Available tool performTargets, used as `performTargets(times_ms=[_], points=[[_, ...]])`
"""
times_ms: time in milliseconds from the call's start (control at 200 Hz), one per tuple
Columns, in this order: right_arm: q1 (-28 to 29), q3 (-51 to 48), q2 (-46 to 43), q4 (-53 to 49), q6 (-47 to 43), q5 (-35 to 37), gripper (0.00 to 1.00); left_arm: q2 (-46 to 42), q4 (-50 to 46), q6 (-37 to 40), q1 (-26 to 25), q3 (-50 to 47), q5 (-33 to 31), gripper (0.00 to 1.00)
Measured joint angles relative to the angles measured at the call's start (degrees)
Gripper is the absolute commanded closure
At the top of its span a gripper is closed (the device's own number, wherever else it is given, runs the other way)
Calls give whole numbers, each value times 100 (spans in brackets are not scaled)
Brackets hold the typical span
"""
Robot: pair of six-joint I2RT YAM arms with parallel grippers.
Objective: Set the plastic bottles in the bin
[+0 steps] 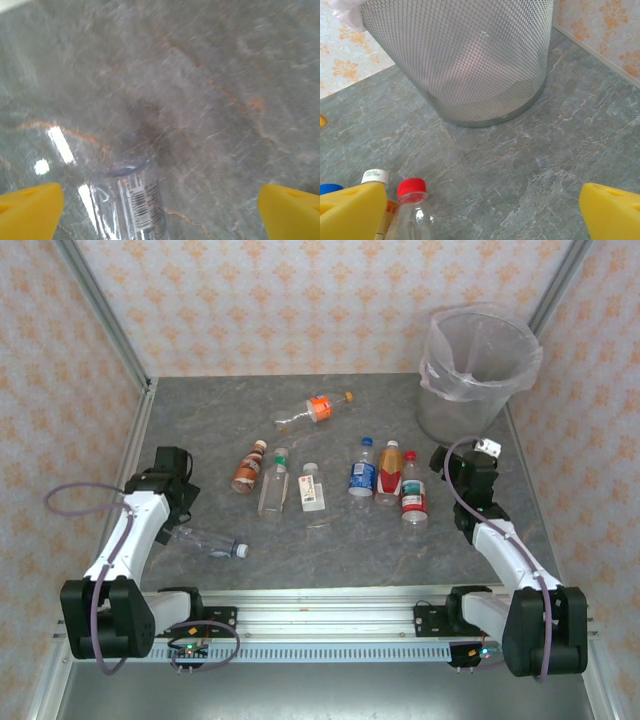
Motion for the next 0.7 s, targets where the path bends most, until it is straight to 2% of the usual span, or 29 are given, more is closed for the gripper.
performTargets(times_ms=[135,365,565,696], points=[[0,11,2,-48,46,-140,1,271,-2,-317,208,-264,192,0],[0,11,2,-55,90,-184,1,920,282,-601,227,-450,590,1],[0,11,2,-55,87,-229,1,1093,638,-756,227,-608,673,23],[0,11,2,-55,90,-254,1,1099,925,-811,227,-787,708,27]])
